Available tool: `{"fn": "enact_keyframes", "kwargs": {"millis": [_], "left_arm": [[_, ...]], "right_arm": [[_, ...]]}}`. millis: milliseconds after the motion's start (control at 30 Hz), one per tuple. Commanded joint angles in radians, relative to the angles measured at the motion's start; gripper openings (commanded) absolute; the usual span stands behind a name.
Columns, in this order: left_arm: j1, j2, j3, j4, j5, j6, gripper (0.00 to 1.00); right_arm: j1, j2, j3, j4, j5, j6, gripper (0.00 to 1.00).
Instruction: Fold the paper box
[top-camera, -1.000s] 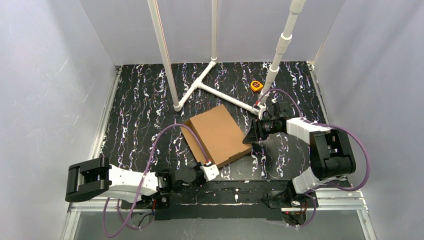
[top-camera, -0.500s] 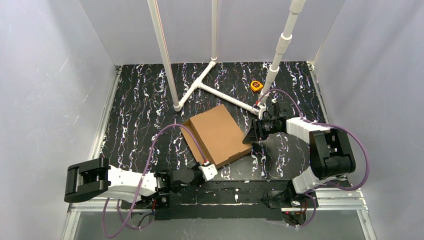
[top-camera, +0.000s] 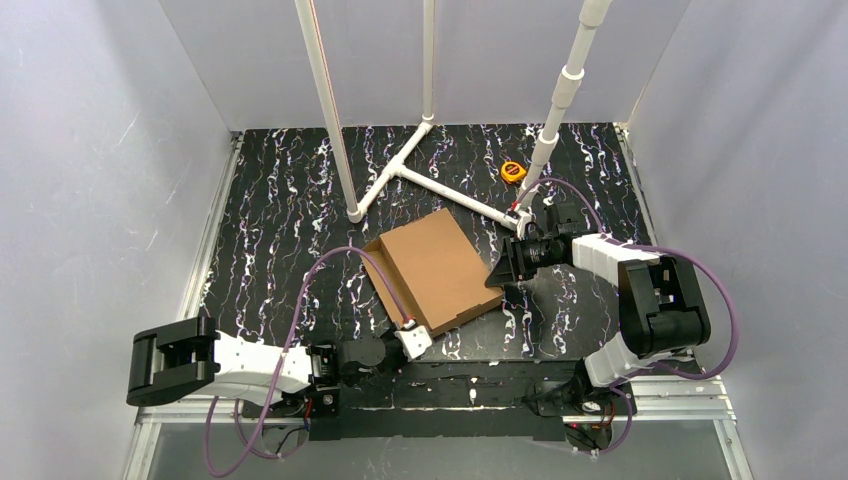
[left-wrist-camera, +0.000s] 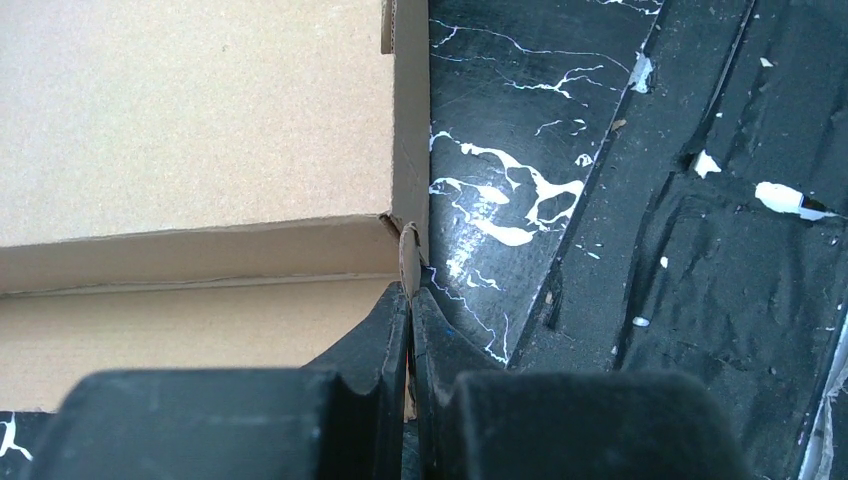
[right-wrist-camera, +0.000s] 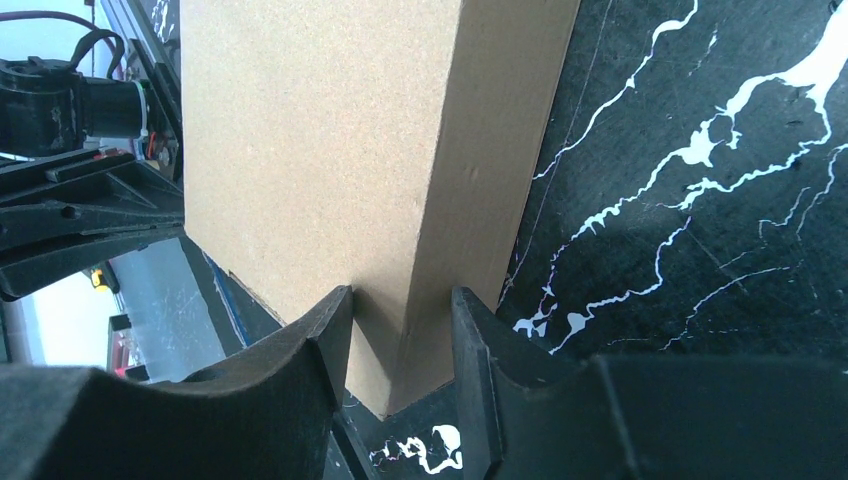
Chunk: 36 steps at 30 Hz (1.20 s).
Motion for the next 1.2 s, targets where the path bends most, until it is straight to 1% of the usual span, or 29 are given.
{"fn": "enact_keyframes", "kwargs": {"millis": [0, 200, 700, 967, 1067, 1167], "left_arm": [[0.005, -0.03, -0.015, 0.044, -0.064, -0.04, 0.0], [0.005, -0.051, -0.035, 0.063, -0.095, -0.09, 0.0], [0.008, 0.002, -0.009, 0.081, -0.099, -0.095, 0.0], [0.027, 0.013, 0.079, -0.019, -0.088, -0.097, 0.0], [0.04, 0.006, 0.113, -0.08, -0.071, -0.102, 0.0], [0.06, 0.002, 0.121, -0.109, -0.062, -0.152, 0.0]], "right_arm": [[-0.009, 0.047, -0.001, -0.01, 0.176, -0.051, 0.46], [-0.009, 0.057, 0.001, -0.01, 0.173, -0.049, 0.46], [-0.005, 0.062, 0.001, -0.01, 0.168, -0.055, 0.47], [0.009, 0.061, 0.001, -0.01, 0.167, -0.058, 0.47], [0.011, 0.061, 0.001, -0.01, 0.165, -0.06, 0.47], [0.014, 0.061, 0.002, -0.01, 0.167, -0.06, 0.47]]}}
